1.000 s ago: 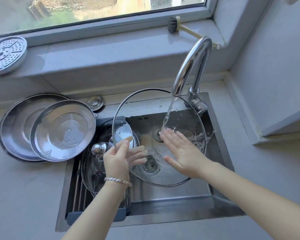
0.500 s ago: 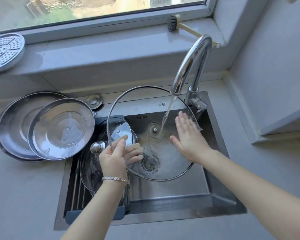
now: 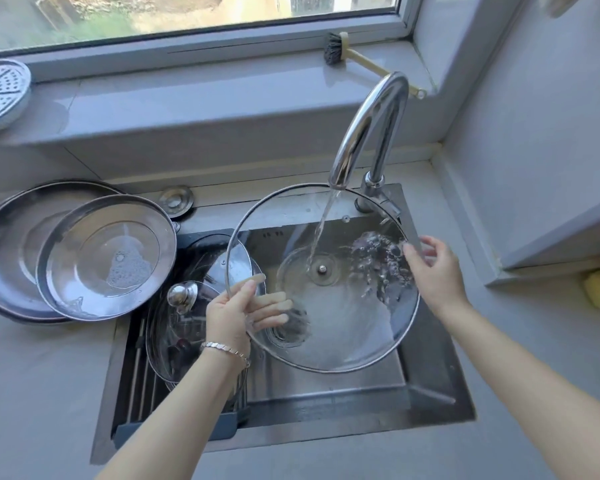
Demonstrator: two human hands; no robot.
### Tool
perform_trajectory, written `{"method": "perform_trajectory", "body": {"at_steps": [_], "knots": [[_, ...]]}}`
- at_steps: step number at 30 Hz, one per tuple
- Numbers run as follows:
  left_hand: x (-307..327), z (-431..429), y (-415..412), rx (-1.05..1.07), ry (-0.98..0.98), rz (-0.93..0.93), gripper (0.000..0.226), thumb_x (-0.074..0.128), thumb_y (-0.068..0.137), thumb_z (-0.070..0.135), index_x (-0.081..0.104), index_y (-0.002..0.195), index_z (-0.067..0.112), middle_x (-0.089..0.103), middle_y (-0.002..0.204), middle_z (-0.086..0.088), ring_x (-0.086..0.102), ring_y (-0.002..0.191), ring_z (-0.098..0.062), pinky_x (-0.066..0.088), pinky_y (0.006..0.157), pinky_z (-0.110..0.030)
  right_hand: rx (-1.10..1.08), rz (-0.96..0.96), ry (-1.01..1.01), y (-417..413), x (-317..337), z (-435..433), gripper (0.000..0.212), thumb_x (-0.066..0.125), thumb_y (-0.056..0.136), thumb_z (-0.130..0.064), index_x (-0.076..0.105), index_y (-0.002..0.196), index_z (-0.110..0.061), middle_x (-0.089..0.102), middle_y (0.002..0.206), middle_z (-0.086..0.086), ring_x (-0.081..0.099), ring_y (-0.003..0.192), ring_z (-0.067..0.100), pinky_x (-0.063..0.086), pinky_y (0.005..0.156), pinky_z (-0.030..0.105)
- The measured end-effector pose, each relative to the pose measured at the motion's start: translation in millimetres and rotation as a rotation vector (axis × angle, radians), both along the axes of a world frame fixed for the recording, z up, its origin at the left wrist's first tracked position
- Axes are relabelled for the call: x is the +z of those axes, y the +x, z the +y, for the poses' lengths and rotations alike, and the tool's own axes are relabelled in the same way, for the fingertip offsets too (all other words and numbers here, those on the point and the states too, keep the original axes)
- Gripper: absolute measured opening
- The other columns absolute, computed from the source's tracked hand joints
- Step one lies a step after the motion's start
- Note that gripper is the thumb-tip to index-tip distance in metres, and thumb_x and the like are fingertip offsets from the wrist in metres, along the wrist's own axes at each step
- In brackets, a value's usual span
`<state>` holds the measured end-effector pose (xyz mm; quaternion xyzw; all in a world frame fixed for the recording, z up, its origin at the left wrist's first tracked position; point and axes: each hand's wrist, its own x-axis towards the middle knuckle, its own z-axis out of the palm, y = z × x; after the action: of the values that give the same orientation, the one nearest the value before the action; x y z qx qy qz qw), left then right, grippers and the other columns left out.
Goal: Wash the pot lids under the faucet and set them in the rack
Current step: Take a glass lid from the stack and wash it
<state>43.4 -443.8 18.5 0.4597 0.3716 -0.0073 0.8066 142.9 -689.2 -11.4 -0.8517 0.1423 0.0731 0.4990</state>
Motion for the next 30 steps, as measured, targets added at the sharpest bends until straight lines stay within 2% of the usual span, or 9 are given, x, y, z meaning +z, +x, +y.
{"method": "perform_trajectory", "body": {"at_steps": [3,6,9,13,17,21,24,26,30], "knots": [[-6.4,-5.0,-3.6,-0.092,-0.027,0.042,0.017,0.043,0.096,0.012,0.058,0.098,0.003,0.069,0.065,-0.024,0.069,0.054,-0.031,0.056,0.045,-0.033,-0.083,0.293,0.494,3.1,5.9,1.8,0.021,0.047,0.097,-0.025,0.051,0.106,-0.007,0.064,0.084,0.014,0.067,0.053,0.015,0.056,0.051,0.027],[-20.6,-13.7,-4.5,-0.152,-0.112,0.133,0.022,0.041,0.097,0.022,0.055,0.105,0.006,0.07,0.079,-0.025,0.071,0.061,-0.029,0.058,0.049,-0.032,-0.053,0.236,0.455,-0.6,14.4,-4.4,0.016,0.043,0.099,-0.02,0.049,0.1,-0.005,0.063,0.074,0.019,0.066,0.044,0.016,0.054,0.043,0.023],[-34.1,-25.2,2.4,-0.137,-0.238,0.29,0.039,0.038,0.095,0.045,0.053,0.098,0.01,0.064,0.093,-0.023,0.07,0.069,-0.028,0.058,0.051,-0.034,-0.03,0.153,0.383,2.3,27.7,-8.9,0.013,0.044,0.099,-0.019,0.05,0.094,-0.009,0.062,0.073,0.02,0.064,0.041,0.013,0.053,0.04,0.022],[-48.7,-35.9,17.7,-0.101,-0.396,0.417,0.065,0.028,0.087,0.069,0.054,0.099,0.01,0.059,0.104,-0.019,0.059,0.094,-0.032,0.047,0.074,-0.045,0.054,0.021,0.277,10.5,46.3,-14.5,0.014,0.045,0.098,-0.019,0.052,0.089,-0.011,0.062,0.07,0.02,0.064,0.041,0.014,0.051,0.041,0.024],[-48.9,-45.8,30.5,-0.105,-0.442,0.458,0.067,0.015,0.088,0.069,0.057,0.1,0.019,0.054,0.116,-0.014,0.051,0.108,-0.026,0.032,0.096,-0.046,0.119,-0.105,0.254,12.5,58.0,-18.5,0.016,0.05,0.096,-0.02,0.055,0.081,-0.021,0.065,0.067,0.015,0.065,0.045,0.014,0.054,0.047,0.026],[-46.4,-42.5,38.4,-0.068,-0.311,0.406,0.059,0.017,0.092,0.063,0.054,0.084,0.018,0.061,0.099,-0.009,0.056,0.091,-0.024,0.036,0.094,-0.047,0.07,-0.186,0.376,5.2,51.7,-20.7,0.012,0.054,0.091,-0.026,0.056,0.081,-0.02,0.069,0.057,0.001,0.068,0.049,0.013,0.057,0.05,0.025],[-38.9,-29.7,36.9,-0.067,-0.11,0.324,0.055,0.021,0.095,0.056,0.054,0.082,0.014,0.064,0.087,-0.007,0.062,0.076,-0.02,0.045,0.077,-0.033,-0.008,-0.148,0.496,-5.2,39.3,-19.7,0.044,0.062,0.068,-0.058,0.054,0.082,-0.017,0.071,0.059,-0.001,0.069,0.052,0.015,0.056,0.049,0.024],[-25.6,-18.6,36.2,-0.099,0.054,0.276,0.054,0.023,0.098,0.049,0.054,0.081,0.009,0.066,0.081,-0.011,0.066,0.061,-0.018,0.049,0.069,-0.031,-0.09,-0.103,0.554,-11.3,22.4,-15.2,0.056,0.062,0.059,-0.066,0.052,0.083,-0.017,0.071,0.06,0.001,0.069,0.051,0.016,0.055,0.047,0.024],[8.5,6.5,34.3,-0.219,0.388,0.274,0.048,0.028,0.1,0.039,0.052,0.076,0.005,0.068,0.069,-0.015,0.065,0.051,-0.022,0.051,0.052,-0.029,-0.2,0.064,0.613,-28.0,-14.1,6.9,0.022,0.045,0.095,-0.033,0.049,0.084,-0.014,0.068,0.066,0.011,0.068,0.049,0.014,0.054,0.045,0.023]]}}
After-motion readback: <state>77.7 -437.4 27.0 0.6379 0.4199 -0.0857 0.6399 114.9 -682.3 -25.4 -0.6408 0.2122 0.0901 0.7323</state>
